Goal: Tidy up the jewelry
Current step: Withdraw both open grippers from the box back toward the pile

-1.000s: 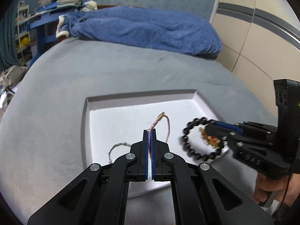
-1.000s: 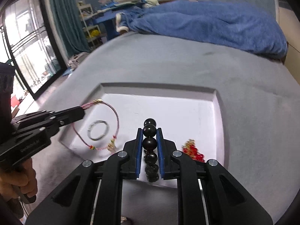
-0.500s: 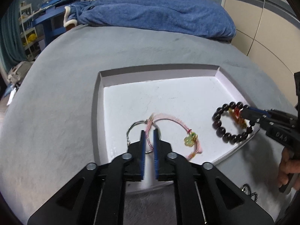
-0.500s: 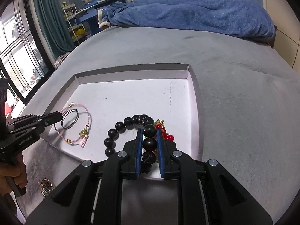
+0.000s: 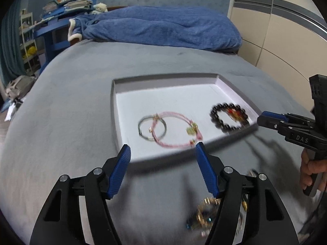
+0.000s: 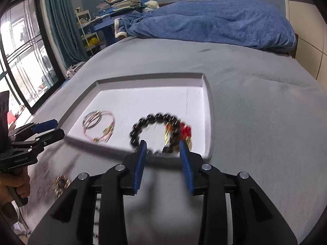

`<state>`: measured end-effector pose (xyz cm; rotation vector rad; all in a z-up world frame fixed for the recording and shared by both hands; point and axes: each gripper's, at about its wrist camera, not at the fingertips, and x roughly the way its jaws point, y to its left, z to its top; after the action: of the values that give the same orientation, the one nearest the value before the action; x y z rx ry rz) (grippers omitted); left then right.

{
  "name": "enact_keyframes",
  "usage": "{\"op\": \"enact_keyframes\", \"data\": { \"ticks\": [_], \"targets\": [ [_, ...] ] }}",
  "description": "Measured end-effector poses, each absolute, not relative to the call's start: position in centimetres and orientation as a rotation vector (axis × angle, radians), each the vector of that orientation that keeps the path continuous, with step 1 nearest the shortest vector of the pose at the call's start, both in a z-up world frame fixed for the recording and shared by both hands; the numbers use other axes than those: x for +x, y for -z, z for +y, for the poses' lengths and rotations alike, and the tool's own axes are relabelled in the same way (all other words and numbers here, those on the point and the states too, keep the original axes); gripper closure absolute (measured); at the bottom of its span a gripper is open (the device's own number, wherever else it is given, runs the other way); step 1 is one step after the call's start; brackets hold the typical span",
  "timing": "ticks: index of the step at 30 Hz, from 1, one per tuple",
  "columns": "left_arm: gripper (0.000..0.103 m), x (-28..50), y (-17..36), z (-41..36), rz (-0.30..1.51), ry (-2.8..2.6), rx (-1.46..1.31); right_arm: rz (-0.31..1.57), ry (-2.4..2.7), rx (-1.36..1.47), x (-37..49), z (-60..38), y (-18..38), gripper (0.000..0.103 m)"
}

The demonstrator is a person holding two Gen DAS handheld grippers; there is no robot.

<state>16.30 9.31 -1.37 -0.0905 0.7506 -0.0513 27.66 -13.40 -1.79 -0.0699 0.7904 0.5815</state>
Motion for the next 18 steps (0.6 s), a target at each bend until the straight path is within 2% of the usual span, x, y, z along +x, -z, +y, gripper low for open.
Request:
{"op": "enact_keyframes", "data": {
  "ticks": [6,10,18],
  "targets": [
    [0.036,13.7,2.7,8.8,0.771,0.092,-0.096,0.822,-0.609,-0.046,24.6,-13.9,3.1,0.062],
    [0.036,12.2,3.3,8.4,0.776,0.121,-0.106,0.831,-0.629,-0.040,22.8,-14.0,3.8,0.056],
    [0.036,9.3,3.9,8.3,0.754,0.157,-0.146,0.856,-0.664,-0.026,20.5,-14.3,4.9,0.055]
  ]
}}
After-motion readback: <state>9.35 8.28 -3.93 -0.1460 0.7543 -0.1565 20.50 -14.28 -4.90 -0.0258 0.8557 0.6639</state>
